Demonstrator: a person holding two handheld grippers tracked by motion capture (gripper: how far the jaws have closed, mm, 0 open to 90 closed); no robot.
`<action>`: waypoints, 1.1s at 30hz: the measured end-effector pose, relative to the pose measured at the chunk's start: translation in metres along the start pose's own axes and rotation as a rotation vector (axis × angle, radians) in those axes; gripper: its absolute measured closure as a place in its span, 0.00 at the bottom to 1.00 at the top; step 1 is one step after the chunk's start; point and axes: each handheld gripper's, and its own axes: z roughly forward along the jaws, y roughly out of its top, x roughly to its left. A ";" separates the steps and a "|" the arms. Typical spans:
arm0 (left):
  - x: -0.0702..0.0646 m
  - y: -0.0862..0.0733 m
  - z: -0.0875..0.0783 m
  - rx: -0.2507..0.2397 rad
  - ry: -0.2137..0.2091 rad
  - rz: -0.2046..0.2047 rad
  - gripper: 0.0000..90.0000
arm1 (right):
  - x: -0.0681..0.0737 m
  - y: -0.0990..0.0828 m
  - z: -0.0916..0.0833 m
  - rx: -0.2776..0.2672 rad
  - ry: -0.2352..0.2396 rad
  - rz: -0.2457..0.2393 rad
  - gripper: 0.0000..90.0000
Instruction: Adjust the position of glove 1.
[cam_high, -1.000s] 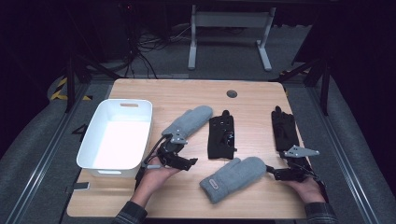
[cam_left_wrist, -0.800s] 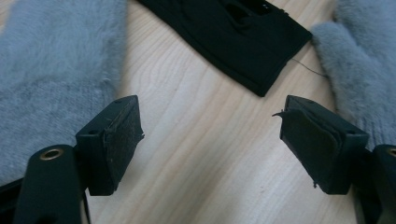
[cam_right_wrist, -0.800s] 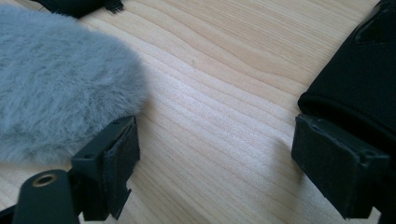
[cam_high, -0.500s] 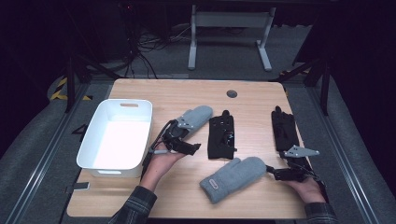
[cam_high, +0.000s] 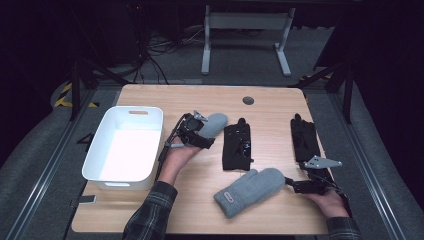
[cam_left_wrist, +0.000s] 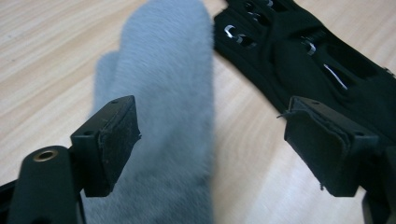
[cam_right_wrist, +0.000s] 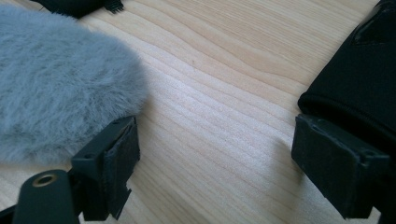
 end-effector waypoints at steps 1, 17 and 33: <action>0.003 0.001 0.003 -0.006 -0.004 -0.002 0.20 | 0.000 0.000 0.000 0.000 0.000 0.000 0.18; 0.028 -0.003 0.041 0.073 0.048 -0.023 0.15 | 0.000 0.000 0.000 0.000 0.000 0.001 0.18; 0.032 -0.010 0.044 0.090 0.055 -0.029 0.45 | 0.000 0.000 0.000 0.000 0.000 0.000 0.18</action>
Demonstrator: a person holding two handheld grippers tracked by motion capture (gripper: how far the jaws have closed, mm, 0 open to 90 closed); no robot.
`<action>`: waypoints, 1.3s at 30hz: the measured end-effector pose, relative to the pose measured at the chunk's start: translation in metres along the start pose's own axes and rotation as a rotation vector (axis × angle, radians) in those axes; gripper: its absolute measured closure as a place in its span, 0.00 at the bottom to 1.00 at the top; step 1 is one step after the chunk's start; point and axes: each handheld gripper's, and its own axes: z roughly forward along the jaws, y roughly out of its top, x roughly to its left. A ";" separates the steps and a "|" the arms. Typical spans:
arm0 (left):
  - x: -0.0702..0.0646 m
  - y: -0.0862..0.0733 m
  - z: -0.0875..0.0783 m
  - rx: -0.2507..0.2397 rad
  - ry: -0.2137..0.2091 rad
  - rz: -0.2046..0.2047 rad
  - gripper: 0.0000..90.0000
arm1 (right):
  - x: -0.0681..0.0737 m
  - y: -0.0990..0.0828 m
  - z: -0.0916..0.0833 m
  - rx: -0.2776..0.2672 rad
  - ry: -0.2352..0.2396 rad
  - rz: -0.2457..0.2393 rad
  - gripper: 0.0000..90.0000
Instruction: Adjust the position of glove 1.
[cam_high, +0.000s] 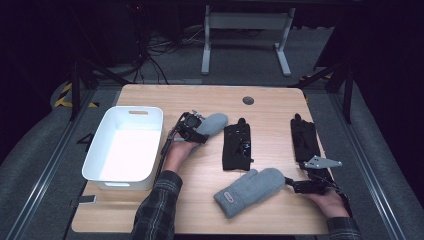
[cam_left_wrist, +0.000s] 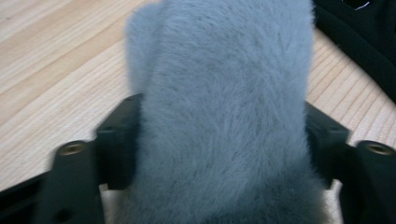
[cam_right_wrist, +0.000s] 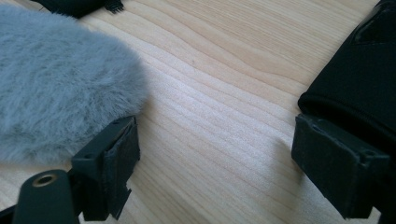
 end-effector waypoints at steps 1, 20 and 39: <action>0.000 0.000 -0.001 -0.002 0.001 0.004 0.50 | 0.000 0.000 0.000 0.000 0.000 0.000 0.18; -0.007 0.004 -0.033 -0.043 -0.092 -0.056 0.72 | 0.000 0.000 0.000 0.000 -0.001 0.000 0.18; -0.029 0.006 -0.072 -0.065 -0.221 -0.065 0.82 | 0.000 0.000 0.000 0.000 -0.001 0.000 0.18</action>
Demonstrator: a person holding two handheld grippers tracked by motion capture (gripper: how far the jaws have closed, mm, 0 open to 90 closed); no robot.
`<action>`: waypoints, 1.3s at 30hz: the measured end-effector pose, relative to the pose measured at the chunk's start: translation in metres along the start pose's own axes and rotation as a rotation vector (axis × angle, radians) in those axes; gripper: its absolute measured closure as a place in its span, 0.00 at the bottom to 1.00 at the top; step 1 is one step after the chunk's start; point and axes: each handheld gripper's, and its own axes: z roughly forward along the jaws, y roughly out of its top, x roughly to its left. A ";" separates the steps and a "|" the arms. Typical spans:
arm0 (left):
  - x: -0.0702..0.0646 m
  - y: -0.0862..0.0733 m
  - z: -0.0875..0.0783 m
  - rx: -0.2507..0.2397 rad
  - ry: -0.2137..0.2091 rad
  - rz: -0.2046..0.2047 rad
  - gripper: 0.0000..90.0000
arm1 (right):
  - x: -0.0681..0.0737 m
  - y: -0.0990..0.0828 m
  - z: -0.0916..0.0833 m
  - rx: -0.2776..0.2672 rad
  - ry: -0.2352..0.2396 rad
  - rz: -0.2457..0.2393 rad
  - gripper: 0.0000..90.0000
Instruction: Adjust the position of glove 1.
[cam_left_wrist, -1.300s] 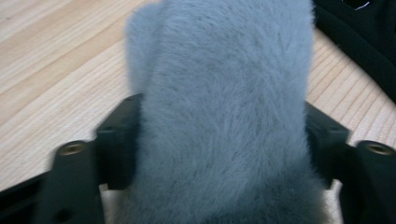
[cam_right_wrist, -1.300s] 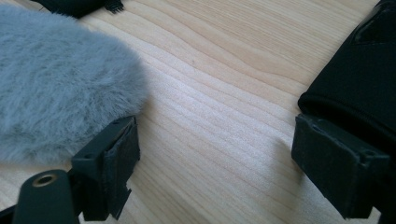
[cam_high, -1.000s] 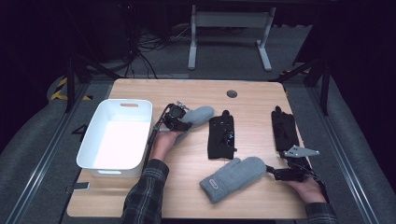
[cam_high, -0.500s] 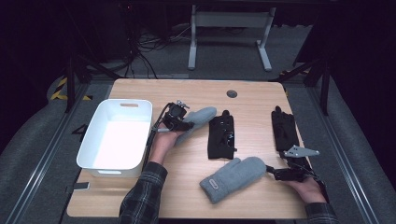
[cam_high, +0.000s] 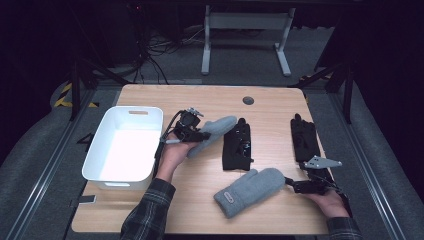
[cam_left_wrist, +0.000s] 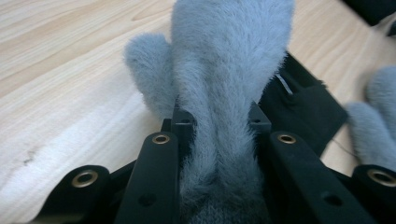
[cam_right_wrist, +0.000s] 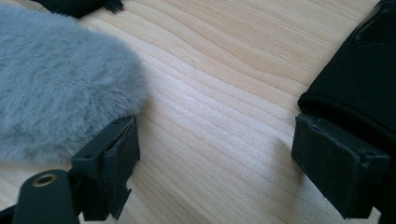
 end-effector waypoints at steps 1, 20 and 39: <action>-0.003 -0.001 -0.001 -0.002 -0.002 0.002 0.82 | 0.000 0.000 0.000 0.000 0.000 0.000 0.18; -0.072 -0.013 -0.010 -0.031 -0.100 0.055 0.84 | 0.000 0.000 0.000 0.000 0.000 0.000 0.18; -0.137 -0.027 0.010 -0.017 -0.162 0.107 0.84 | 0.000 0.000 0.000 0.000 0.001 0.000 0.18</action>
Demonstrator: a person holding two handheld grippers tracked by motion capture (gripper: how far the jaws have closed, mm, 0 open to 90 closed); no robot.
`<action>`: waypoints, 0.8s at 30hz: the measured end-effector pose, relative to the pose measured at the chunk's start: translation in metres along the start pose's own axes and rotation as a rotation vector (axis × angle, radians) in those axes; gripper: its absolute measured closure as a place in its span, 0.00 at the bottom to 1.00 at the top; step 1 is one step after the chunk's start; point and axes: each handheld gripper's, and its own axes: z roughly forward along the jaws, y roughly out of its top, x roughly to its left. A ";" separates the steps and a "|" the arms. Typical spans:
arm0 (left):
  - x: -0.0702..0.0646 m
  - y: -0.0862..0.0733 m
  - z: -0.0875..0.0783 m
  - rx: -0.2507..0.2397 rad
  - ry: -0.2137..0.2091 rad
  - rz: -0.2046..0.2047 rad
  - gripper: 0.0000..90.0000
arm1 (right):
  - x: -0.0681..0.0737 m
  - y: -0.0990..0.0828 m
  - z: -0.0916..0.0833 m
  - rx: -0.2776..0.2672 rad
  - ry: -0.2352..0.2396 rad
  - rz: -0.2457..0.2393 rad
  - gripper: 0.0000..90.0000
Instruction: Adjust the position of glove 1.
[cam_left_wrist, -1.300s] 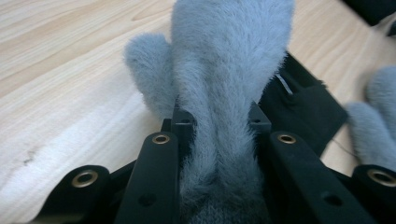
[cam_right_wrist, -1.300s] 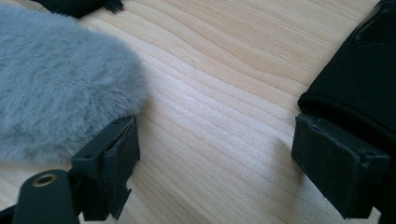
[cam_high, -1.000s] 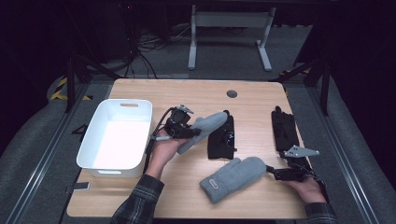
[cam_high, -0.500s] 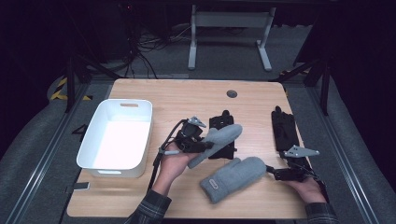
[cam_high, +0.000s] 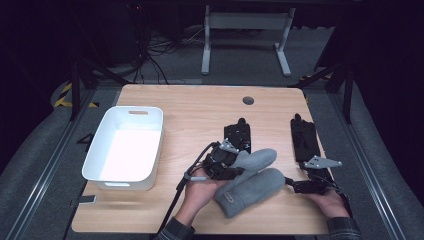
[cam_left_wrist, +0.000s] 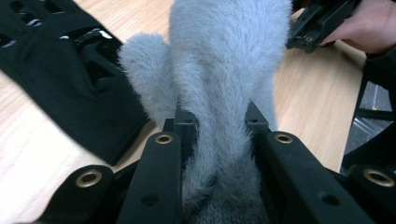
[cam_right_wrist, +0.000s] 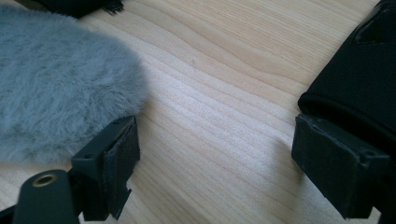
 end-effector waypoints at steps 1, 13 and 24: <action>-0.002 -0.001 0.002 -0.002 -0.005 -0.003 0.84 | 0.000 0.000 0.000 0.000 0.000 0.000 0.18; -0.020 -0.010 0.031 0.053 -0.019 0.025 0.78 | 0.000 0.000 0.000 0.000 0.000 0.000 0.18; -0.020 -0.009 0.031 0.037 -0.019 0.040 0.41 | 0.000 0.000 0.000 0.000 0.000 0.000 0.18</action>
